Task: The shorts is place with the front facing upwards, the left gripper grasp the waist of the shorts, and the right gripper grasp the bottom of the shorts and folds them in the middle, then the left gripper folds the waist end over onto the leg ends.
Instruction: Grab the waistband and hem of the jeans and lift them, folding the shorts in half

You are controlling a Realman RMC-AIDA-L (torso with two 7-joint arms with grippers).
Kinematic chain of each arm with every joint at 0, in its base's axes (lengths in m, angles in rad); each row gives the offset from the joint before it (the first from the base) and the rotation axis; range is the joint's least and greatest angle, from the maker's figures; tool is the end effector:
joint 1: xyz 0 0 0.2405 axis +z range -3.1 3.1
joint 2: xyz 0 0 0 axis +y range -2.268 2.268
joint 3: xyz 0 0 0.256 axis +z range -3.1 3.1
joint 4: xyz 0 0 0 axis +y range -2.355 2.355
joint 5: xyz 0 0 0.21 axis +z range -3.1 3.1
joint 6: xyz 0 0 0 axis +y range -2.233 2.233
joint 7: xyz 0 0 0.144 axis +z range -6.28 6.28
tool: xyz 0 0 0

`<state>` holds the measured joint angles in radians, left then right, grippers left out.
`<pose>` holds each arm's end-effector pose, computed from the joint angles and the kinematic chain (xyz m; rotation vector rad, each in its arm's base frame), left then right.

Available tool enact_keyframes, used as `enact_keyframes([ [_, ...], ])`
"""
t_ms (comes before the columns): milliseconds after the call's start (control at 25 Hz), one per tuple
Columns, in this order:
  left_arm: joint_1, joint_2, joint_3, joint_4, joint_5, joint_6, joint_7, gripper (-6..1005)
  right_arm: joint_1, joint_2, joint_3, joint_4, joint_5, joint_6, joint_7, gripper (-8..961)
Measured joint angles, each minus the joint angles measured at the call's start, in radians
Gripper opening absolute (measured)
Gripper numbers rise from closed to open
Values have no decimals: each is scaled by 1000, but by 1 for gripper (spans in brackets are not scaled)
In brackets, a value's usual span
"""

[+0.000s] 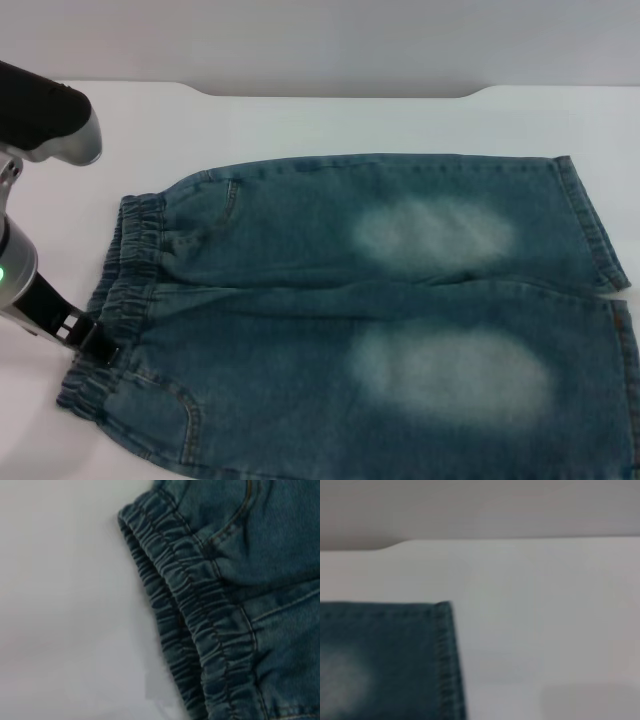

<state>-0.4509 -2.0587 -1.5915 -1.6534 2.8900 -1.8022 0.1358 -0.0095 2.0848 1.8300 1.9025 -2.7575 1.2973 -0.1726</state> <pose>-0.2044 0.3081 0.0365 -2.1112 -1.2205 0.7774 0.2711 0.2787 0.1129 -1.7362 1.2847 -0.1190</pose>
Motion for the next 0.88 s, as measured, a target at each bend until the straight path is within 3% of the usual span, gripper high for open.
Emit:
enact_keyframes([
  [160, -4, 1, 3, 2, 0, -20, -1, 847, -2, -1, -38, -5, -15, -11, 16, 663],
  [880, -16, 0, 53, 65, 0, -21, -38, 846, -10, -3, -31, -4, -22, -40, 14, 640],
])
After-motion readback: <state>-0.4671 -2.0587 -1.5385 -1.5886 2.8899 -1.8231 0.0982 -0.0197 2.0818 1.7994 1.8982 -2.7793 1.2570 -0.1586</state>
